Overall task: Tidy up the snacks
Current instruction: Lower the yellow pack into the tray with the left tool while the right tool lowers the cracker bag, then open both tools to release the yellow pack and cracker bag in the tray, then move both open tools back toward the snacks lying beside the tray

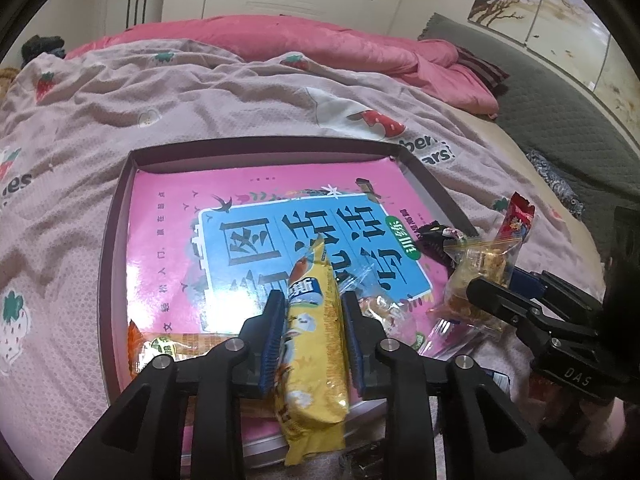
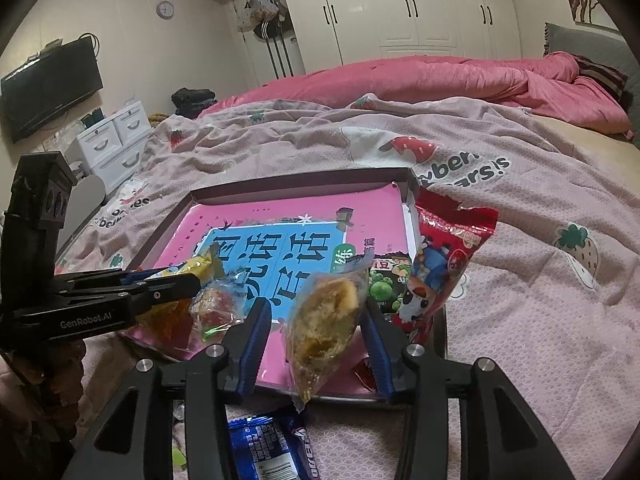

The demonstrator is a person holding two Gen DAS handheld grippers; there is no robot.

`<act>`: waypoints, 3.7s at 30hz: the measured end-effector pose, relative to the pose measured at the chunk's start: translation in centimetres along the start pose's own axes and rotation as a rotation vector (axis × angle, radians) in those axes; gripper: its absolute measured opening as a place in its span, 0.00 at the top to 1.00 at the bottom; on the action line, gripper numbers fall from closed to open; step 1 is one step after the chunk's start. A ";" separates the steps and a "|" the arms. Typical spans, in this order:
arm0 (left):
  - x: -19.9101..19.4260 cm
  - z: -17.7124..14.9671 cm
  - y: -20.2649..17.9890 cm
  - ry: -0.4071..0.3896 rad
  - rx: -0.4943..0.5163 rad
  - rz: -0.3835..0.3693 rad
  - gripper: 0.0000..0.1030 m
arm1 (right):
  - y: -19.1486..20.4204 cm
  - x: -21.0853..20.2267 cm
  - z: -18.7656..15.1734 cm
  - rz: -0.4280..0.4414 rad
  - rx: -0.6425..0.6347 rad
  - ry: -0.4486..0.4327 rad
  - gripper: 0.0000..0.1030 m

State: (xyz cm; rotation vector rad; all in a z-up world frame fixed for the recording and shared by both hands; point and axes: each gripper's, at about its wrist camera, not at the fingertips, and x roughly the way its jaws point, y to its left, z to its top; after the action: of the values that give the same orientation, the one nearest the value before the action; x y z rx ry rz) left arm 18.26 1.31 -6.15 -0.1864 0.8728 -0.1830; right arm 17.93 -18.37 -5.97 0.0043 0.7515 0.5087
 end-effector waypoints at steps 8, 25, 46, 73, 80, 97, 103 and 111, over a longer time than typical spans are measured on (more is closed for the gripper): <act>-0.2 0.0 0.0 -0.005 0.006 0.007 0.61 | 0.0 -0.2 0.0 -0.007 -0.004 -0.001 0.55; -1.8 0.7 1.2 -0.028 -0.007 0.031 0.54 | 0.1 -0.8 0.2 -0.008 -0.010 -0.026 0.55; -2.4 -1.2 0.2 0.009 0.083 0.085 0.46 | 0.8 -1.5 0.4 0.009 -0.040 -0.040 0.54; -6.3 -0.3 0.2 -0.064 0.036 0.076 0.32 | 1.7 -3.1 0.3 0.022 -0.068 -0.063 0.43; -7.7 -0.5 -0.3 -0.077 0.036 0.075 0.29 | 1.6 -4.0 0.3 0.022 -0.062 -0.071 0.42; -9.1 -1.8 -1.8 -0.069 0.064 0.058 0.29 | 1.7 -5.2 -0.1 0.011 -0.056 -0.067 0.41; -9.4 -2.1 -2.0 -0.067 0.069 0.054 0.29 | 1.9 -5.6 -0.4 0.010 -0.054 -0.063 0.41; -10.0 -2.6 -2.2 -0.065 0.079 0.048 0.29 | 2.4 -6.3 -0.9 0.008 -0.062 -0.056 0.37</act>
State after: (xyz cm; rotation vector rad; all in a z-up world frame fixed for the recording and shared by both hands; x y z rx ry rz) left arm 9.75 1.26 0.17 -0.0976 0.8029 -0.1656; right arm 12.39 -19.23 -2.11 -0.0358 0.6808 0.5373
